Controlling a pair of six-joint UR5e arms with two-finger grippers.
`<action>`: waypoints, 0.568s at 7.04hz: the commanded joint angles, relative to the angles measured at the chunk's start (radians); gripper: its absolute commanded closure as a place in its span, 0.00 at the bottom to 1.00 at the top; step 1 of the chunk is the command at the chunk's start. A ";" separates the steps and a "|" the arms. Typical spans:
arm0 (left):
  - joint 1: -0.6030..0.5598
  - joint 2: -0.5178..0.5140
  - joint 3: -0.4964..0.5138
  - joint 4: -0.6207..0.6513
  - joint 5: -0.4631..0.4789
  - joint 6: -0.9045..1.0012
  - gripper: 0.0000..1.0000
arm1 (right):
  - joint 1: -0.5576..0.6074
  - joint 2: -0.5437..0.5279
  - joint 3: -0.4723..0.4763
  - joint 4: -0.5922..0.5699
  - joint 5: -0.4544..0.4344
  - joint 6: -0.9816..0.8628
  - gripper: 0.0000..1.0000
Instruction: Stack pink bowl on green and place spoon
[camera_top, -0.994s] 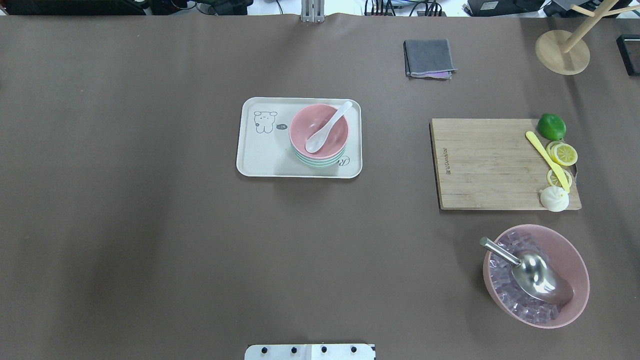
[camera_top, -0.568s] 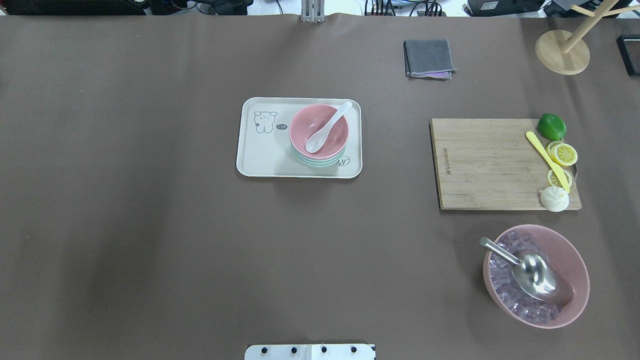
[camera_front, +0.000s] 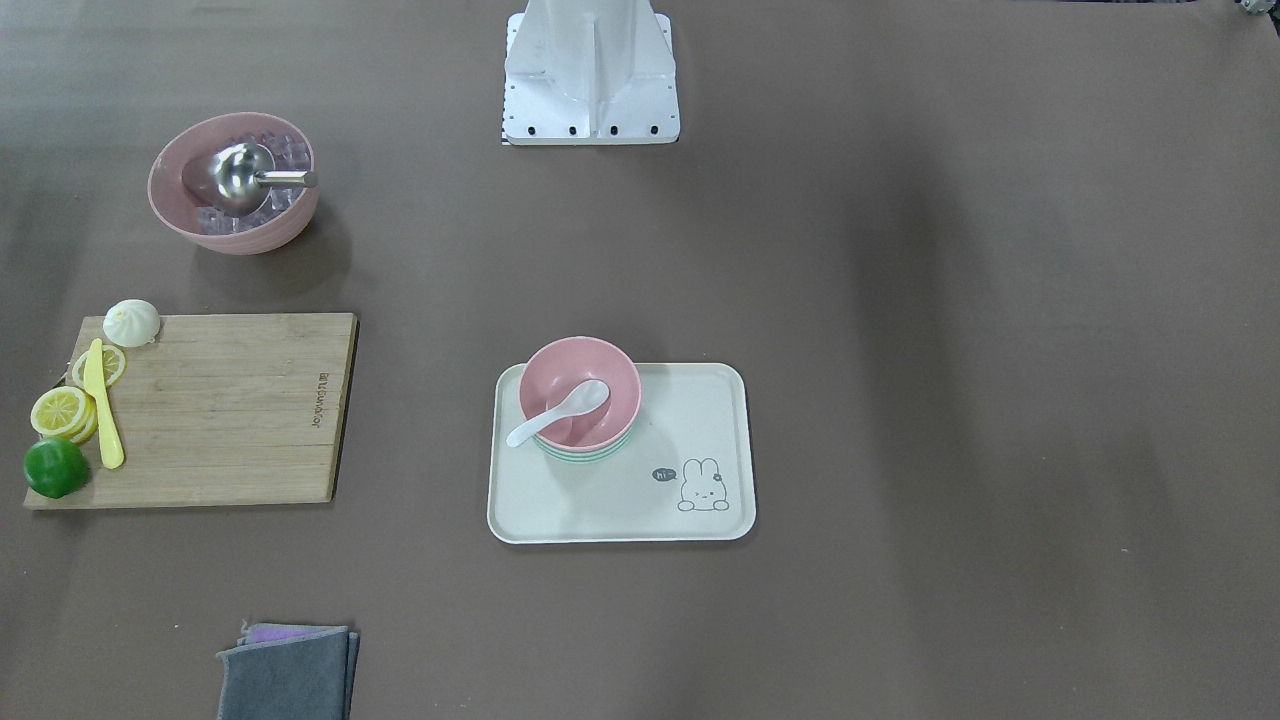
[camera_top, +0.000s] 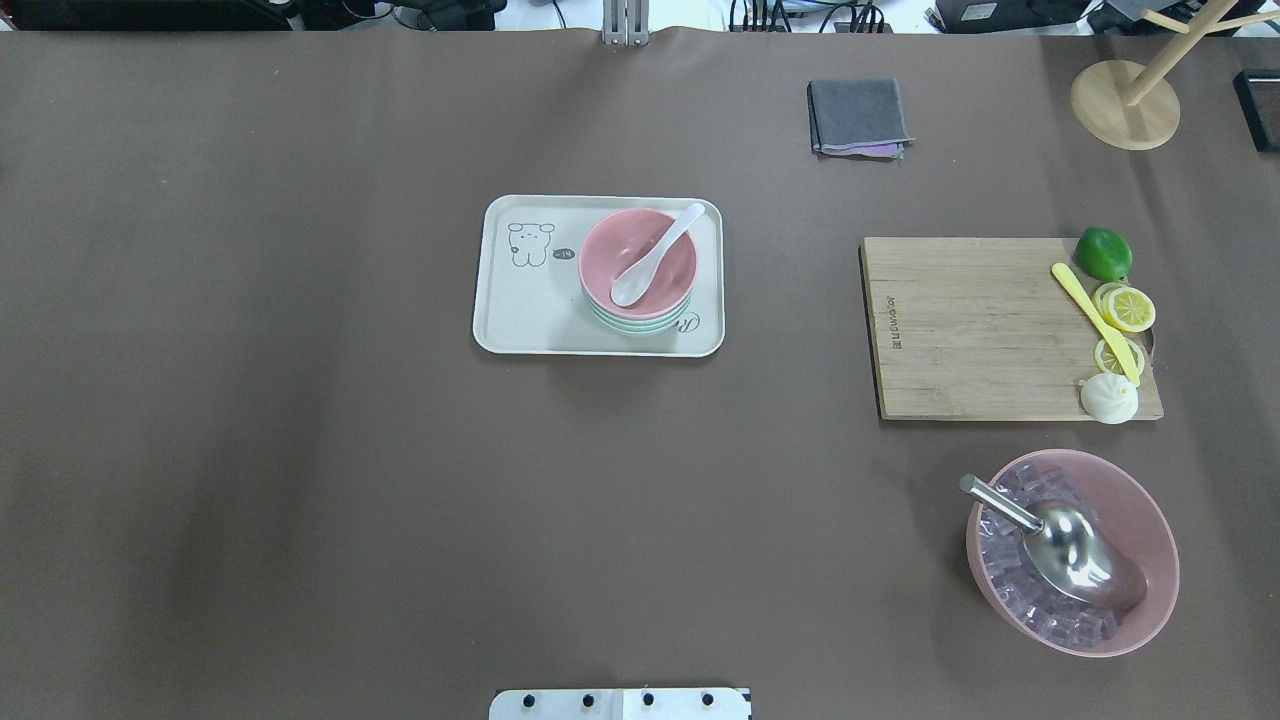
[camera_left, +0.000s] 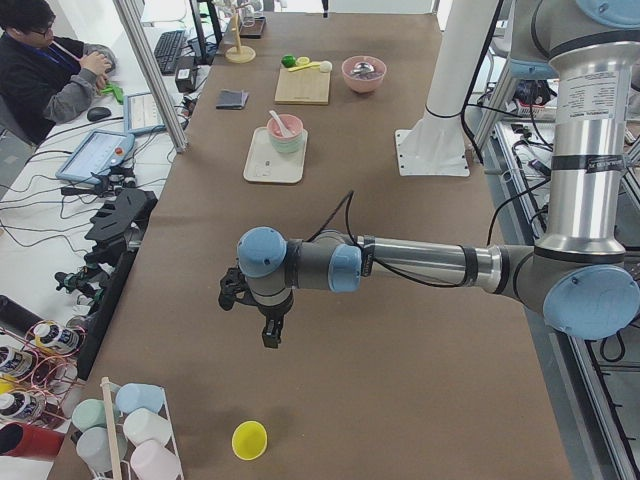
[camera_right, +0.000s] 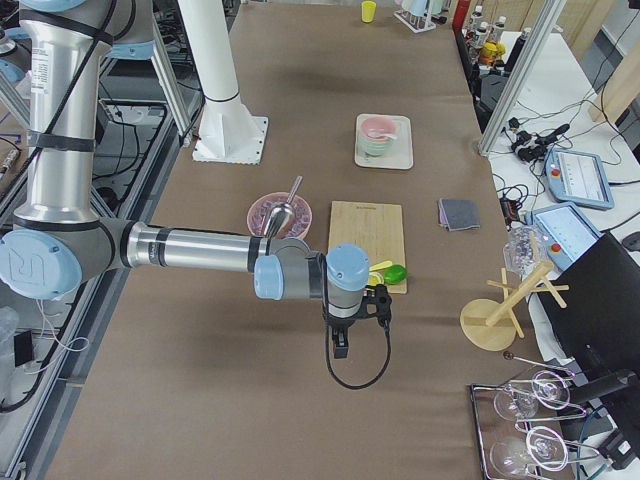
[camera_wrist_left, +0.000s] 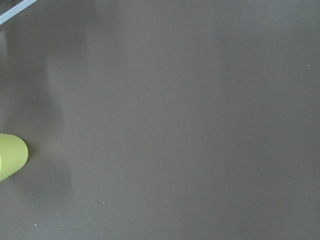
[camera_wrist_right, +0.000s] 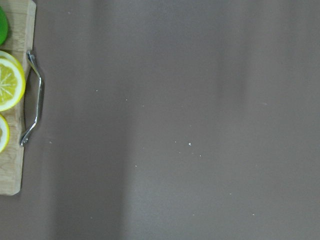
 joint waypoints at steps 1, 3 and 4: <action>-0.001 0.014 0.000 -0.006 0.003 0.004 0.02 | 0.000 0.024 0.029 -0.082 0.002 -0.002 0.00; 0.000 0.017 -0.001 -0.008 0.003 0.004 0.02 | 0.000 0.018 0.029 -0.074 0.007 0.000 0.00; 0.000 0.019 -0.003 -0.008 0.005 0.004 0.02 | -0.001 0.014 0.027 -0.069 0.009 -0.002 0.00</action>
